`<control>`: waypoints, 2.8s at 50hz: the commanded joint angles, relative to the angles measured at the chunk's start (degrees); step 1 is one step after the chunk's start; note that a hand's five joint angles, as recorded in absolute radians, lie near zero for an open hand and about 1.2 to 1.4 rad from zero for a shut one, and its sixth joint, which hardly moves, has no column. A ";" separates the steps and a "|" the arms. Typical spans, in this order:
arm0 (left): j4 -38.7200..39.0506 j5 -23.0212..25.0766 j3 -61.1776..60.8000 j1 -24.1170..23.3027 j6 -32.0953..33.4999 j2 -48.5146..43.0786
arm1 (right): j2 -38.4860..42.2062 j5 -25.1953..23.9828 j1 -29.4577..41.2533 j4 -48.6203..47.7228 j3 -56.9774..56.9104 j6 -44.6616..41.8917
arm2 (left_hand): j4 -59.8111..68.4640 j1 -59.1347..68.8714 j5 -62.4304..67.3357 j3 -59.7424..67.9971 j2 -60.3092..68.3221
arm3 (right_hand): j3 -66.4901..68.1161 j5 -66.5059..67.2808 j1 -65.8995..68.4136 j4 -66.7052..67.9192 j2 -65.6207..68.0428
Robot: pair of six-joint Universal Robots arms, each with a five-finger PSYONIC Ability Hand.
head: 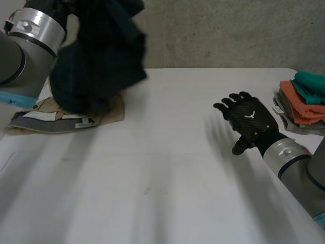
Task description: Fold the laundry.
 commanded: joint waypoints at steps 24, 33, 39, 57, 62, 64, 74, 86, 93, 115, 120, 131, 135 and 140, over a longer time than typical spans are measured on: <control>-17.68 -5.92 -32.63 -5.29 7.10 10.61 | 0.50 0.59 -2.97 13.66 -9.58 4.99 | -51.37 -47.69 -49.08 -50.76 -51.08 | -1.98 -2.71 -2.80 -2.03 -2.09; -17.59 -16.03 -42.73 -6.08 -3.50 21.59 | 4.10 1.99 5.64 17.72 -10.38 17.46 | -53.91 -50.23 -51.62 -53.30 -53.62 | -1.98 -2.71 -2.80 -2.03 -2.09; -19.09 -17.53 -46.26 -5.47 -16.53 21.87 | 10.43 2.17 8.63 13.60 -10.90 18.00 | -48.55 -44.87 -46.26 -47.93 -48.25 | -1.98 -2.71 -2.80 -2.03 -2.09; -22.25 -12.00 -40.47 -6.26 -28.31 0.70 | 22.74 4.80 16.81 1.55 -16.35 5.88 | -42.30 -38.62 -40.02 -41.69 -42.01 | 68.01 67.29 67.19 67.96 67.91; -22.43 -11.64 -34.76 -8.28 -33.59 -4.41 | 21.95 8.75 16.28 0.94 -15.74 2.98 | -13.81 -10.13 -11.53 -13.20 -13.52 | 68.02 67.29 67.20 67.97 67.91; -22.43 -12.35 -32.30 -8.98 -34.47 -5.11 | 20.82 10.25 15.84 0.85 -15.57 2.80 | 11.03 14.71 13.31 11.64 11.32 | 68.02 67.29 67.20 67.97 67.91; -24.97 -11.91 -23.59 -8.11 -33.16 9.99 | 0.00 10.17 14.70 1.55 -15.74 2.18 | 11.17 14.85 13.46 11.78 11.46 | 68.02 67.29 67.20 67.97 67.91; -32.80 -11.21 -5.67 -2.92 -29.11 25.03 | -11.89 7.27 13.03 15.25 -39.09 3.68 | 11.17 14.85 13.46 11.78 11.46 | 68.02 67.29 67.20 67.97 67.91; -33.42 -8.66 1.81 -2.57 -28.76 16.17 | -0.56 7.97 11.71 20.88 -53.87 5.35 | 11.17 14.85 13.46 11.78 11.46 | 68.02 67.29 67.20 67.97 67.91; -16.72 -5.93 29.67 -2.13 -20.06 -33.33 | 42.86 26.95 11.27 13.94 -72.68 -0.97 | -58.46 -54.77 -56.17 -57.84 -58.16 | -1.98 -2.71 -2.80 -2.03 -2.09; -14.96 -9.88 28.63 -2.22 -20.94 -32.19 | 41.74 28.63 11.10 13.94 -73.84 -3.27 | -57.61 -53.93 -55.32 -57.00 -57.32 | -1.98 -2.71 -2.80 -2.03 -2.09; -15.92 -13.84 2.98 -2.13 -18.31 -6.01 | 17.84 16.43 8.81 15.78 -48.11 -4.23 | -48.54 -44.86 -46.25 -47.93 -48.25 | -1.98 -2.71 -2.80 -2.03 -2.09; -19.08 -13.32 -9.67 -2.57 -13.48 1.37 | 11.15 9.48 7.32 20.08 -37.47 -4.23 | -34.78 -31.09 -32.49 -34.16 -34.48 | -1.98 -2.71 -2.80 -2.03 -2.09; -22.60 -11.83 -24.43 -4.76 -5.49 6.39 | 4.57 6.22 5.30 28.86 -26.49 -4.41 | -30.19 -26.51 -27.90 -29.57 -29.89 | 8.51 7.78 7.69 8.45 8.40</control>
